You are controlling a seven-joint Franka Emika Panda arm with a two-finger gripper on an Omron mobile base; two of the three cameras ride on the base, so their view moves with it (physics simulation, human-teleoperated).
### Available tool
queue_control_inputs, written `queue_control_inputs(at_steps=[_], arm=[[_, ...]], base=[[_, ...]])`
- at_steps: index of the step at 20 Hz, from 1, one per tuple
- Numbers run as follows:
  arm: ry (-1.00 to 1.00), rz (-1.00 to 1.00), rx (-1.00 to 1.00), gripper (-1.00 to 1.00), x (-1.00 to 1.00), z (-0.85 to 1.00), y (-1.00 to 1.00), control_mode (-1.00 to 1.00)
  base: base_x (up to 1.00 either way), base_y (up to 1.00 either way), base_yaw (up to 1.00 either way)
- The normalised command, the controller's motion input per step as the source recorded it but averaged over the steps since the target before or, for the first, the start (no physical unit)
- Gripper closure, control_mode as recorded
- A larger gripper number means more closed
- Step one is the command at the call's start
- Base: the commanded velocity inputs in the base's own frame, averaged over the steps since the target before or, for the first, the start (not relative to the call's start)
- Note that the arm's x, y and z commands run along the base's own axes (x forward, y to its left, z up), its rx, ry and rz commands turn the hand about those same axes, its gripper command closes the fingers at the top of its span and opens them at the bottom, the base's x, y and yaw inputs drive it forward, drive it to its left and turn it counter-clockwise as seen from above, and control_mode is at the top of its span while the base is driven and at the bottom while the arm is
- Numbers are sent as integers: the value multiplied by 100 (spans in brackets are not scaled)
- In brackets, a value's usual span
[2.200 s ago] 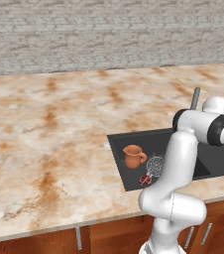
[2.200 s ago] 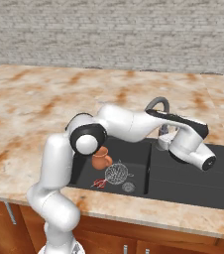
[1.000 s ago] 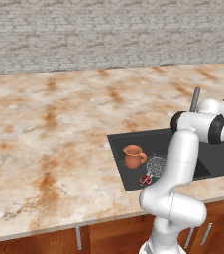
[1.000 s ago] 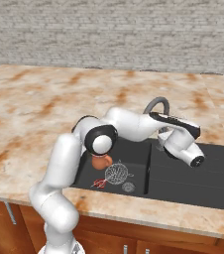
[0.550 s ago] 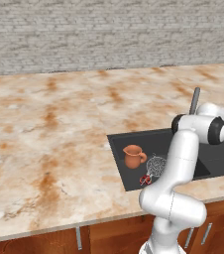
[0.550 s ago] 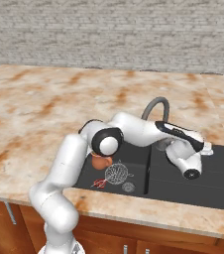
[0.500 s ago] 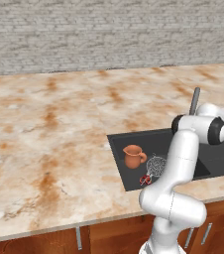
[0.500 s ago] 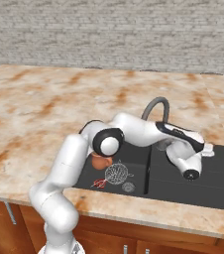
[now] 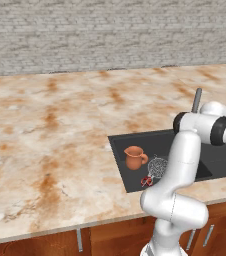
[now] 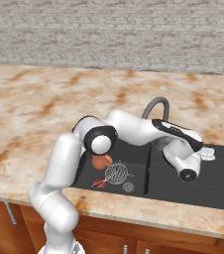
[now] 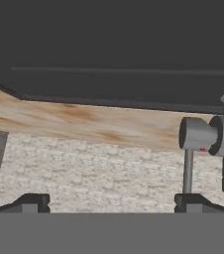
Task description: Pick the strainer and jug and place them in the sink. Then turn on the water.
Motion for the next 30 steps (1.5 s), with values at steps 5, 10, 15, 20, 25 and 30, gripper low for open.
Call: queue_control_inputs(at_steps=[5, 10, 15, 20, 25, 30], arm=[[2, 0, 0, -100, 41, 0, 0, -100], [9, 1, 0, -100, 67, -19, 32, -100], [0, 4, 1, -100, 66, -41, 4, -100], [-8, 6, 0, -100, 74, -20, -4, -100], [-1, 6, 0, -100, 28, -35, -3, -100], [0, 5, 0, -100, -12, -45, 9, -100]], base=[[0, 0, 0], [0, 0, 0], [0, 0, 0], [0, 0, 0], [0, 0, 0], [0, 0, 0]])
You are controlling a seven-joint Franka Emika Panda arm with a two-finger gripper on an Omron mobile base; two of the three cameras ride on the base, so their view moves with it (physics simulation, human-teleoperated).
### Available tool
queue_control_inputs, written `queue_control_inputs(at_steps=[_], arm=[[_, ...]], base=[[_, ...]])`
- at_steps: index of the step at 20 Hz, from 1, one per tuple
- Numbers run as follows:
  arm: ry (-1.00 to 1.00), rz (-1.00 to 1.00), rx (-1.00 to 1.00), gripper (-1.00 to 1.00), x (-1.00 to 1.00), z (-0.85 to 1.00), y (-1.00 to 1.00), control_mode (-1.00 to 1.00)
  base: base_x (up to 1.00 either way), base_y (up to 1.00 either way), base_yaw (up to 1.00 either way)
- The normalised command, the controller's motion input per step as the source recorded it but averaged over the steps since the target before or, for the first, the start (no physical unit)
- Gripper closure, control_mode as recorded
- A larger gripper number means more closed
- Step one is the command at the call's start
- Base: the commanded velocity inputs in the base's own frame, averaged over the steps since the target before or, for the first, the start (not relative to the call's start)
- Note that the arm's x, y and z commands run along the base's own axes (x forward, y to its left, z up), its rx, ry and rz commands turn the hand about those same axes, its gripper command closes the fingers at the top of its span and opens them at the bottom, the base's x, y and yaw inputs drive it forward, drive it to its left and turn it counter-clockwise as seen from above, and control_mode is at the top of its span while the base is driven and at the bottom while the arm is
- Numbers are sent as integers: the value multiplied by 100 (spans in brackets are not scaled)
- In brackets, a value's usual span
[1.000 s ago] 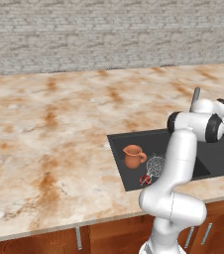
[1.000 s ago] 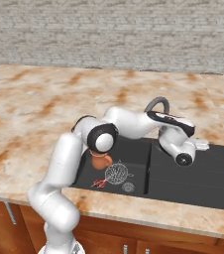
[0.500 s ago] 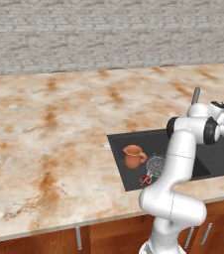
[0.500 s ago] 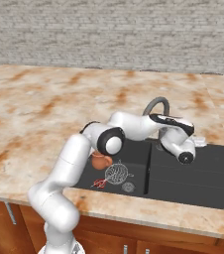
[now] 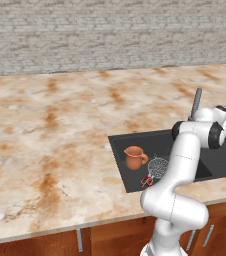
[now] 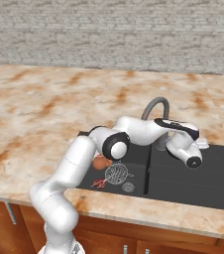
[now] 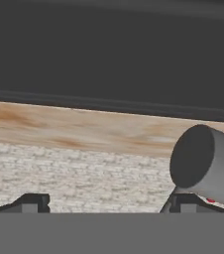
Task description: Pick the strainer and jug and place them in the sink. Then turn on the water.
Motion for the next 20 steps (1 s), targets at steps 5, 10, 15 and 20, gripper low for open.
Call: queue_control_inputs(at_steps=[5, 10, 15, 20], arm=[[0, 4, 0, -100, -4, -36, 8, -100], [6, 1, 0, -100, 15, -27, 11, -100], [19, -18, 0, -100, 73, -33, 0, -100], [1, -21, 1, -100, -17, -25, -24, -100]], base=[[0, 0, 0], [0, 0, 0], [0, 0, 0], [0, 0, 0]])
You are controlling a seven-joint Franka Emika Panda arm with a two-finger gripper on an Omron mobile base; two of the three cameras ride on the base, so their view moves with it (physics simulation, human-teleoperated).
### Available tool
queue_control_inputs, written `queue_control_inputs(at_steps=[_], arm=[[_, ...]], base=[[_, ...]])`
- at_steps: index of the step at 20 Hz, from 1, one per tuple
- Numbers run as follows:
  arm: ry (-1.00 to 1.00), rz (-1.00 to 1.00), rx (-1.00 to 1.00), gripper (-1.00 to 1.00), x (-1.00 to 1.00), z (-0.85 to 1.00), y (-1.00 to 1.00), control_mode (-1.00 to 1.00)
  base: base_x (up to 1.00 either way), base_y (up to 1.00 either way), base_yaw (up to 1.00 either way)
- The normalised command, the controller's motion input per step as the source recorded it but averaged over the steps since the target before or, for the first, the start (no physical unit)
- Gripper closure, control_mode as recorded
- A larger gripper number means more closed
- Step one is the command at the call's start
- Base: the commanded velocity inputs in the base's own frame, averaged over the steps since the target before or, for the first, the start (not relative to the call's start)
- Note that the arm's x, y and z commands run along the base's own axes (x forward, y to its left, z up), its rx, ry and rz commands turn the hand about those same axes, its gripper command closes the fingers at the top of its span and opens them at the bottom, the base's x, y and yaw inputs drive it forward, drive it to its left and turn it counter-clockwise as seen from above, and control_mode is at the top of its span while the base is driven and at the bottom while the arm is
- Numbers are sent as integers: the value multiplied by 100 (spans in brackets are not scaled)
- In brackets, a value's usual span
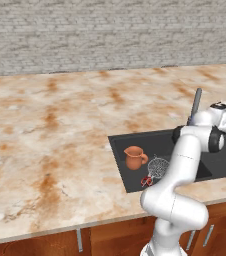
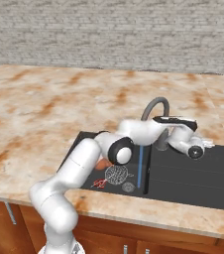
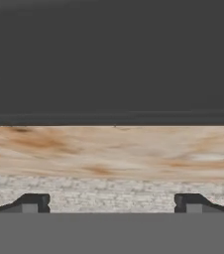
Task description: Pick the strainer and jug and place them in the sink. Then turn on the water.
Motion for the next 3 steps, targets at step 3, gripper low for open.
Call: queue_control_inputs(at_steps=[3], arm=[[0, -24, 1, -100, -54, -7, -46, -100]], base=[[0, 0, 0]])
